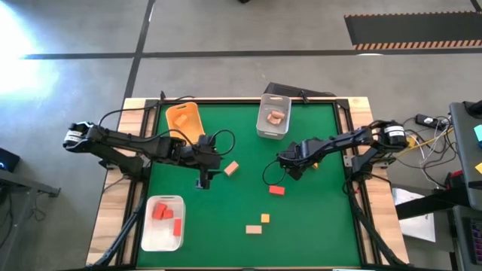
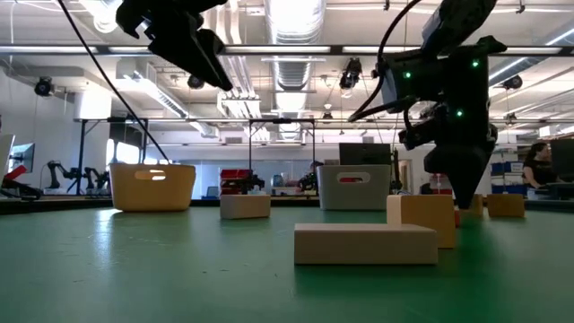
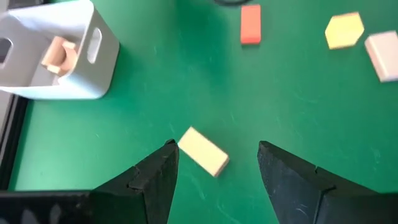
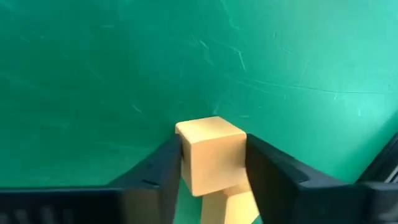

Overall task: Sort & place blocks by color
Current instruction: Put the yellow block into the yellow bin

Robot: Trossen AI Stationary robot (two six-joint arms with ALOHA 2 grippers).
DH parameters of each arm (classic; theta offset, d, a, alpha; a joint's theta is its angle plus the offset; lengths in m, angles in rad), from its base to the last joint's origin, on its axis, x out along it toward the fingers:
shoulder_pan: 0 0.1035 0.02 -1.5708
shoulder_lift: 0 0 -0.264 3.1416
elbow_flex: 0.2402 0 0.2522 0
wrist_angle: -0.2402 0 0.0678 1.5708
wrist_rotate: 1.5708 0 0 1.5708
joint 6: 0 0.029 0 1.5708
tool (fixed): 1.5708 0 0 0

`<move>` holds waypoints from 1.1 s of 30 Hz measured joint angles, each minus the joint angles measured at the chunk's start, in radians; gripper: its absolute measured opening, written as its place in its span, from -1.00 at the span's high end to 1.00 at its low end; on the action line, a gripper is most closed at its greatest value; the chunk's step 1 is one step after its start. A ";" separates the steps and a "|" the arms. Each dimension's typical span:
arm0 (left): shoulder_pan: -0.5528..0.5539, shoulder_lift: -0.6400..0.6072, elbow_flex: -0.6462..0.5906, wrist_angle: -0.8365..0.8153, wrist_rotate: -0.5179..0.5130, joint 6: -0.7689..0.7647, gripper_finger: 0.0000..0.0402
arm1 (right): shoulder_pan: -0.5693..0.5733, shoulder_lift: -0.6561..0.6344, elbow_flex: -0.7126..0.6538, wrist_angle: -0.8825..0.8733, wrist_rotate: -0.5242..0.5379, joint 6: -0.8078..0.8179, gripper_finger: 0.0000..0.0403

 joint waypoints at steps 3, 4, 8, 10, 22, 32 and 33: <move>0.000 0.000 -0.002 0.035 0.000 0.000 -0.01 | 0.000 -0.006 0.001 0.012 0.003 -0.006 0.45; 0.000 0.000 -0.005 0.052 0.000 0.000 -0.01 | 0.000 -0.008 0.001 0.014 0.004 -0.010 0.45; 0.000 0.000 -0.039 0.144 0.000 0.000 -0.01 | 0.002 -0.047 0.000 0.058 -0.016 -0.013 0.45; 0.000 0.000 -0.067 0.209 0.000 0.002 -0.01 | 0.005 -0.086 -0.001 0.107 -0.041 -0.017 0.45; -0.009 0.013 -0.279 0.865 0.000 0.127 -0.01 | 0.047 -0.324 -0.138 0.995 -0.085 -0.202 0.45; -0.017 0.040 -0.408 1.319 -0.006 0.307 -0.01 | 0.047 -0.188 -0.337 2.007 -0.288 -0.189 0.45; -0.017 0.052 -0.410 1.346 -0.007 0.311 -0.01 | 0.047 -0.162 -0.336 2.048 -0.289 -0.180 0.45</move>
